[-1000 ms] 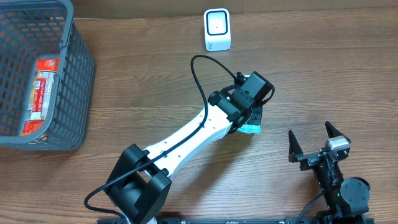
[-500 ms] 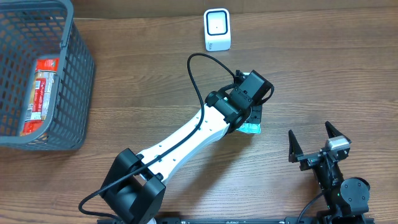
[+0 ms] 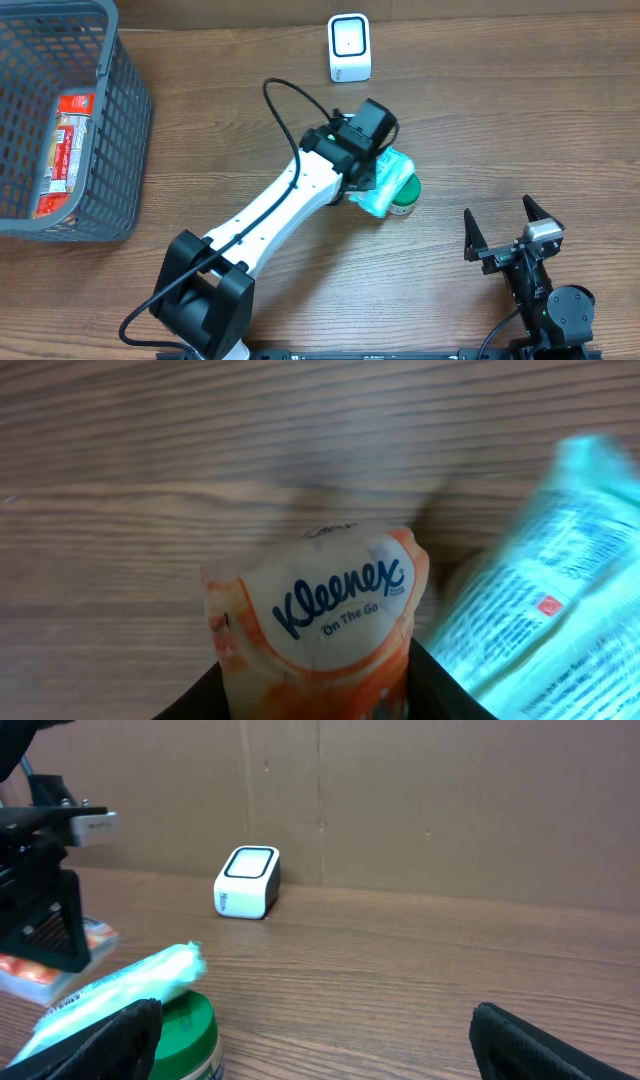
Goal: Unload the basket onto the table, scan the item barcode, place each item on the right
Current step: 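Lower the bundle onto the table center with left gripper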
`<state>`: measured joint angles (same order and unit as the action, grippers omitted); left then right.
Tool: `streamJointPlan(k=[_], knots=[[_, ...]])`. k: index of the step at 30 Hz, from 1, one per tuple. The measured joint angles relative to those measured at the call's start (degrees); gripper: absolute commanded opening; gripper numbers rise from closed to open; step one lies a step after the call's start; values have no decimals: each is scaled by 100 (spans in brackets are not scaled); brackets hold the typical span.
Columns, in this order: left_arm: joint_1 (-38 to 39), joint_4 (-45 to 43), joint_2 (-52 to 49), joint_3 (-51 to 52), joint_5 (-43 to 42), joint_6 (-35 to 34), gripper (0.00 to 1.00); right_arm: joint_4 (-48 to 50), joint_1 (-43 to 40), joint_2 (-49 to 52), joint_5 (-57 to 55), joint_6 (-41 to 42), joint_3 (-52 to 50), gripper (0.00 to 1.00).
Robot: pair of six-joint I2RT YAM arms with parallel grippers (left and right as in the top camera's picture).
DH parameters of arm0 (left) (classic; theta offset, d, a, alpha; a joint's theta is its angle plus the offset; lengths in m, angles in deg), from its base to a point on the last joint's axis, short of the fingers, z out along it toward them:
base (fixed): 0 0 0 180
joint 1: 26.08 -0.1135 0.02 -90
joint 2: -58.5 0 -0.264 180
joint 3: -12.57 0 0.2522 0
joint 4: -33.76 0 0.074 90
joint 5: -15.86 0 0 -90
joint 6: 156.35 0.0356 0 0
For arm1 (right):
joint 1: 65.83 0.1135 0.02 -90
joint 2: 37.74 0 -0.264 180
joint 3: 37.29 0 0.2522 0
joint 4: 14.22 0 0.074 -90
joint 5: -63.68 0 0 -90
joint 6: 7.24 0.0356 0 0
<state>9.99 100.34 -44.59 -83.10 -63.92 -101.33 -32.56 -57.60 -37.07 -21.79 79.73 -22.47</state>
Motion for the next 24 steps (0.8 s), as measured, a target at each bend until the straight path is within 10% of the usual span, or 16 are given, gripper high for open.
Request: streamJointPlan(k=[24], knots=[[-46, 380, 2, 413, 275, -2, 38, -2, 0, 0, 0, 2, 0, 100]])
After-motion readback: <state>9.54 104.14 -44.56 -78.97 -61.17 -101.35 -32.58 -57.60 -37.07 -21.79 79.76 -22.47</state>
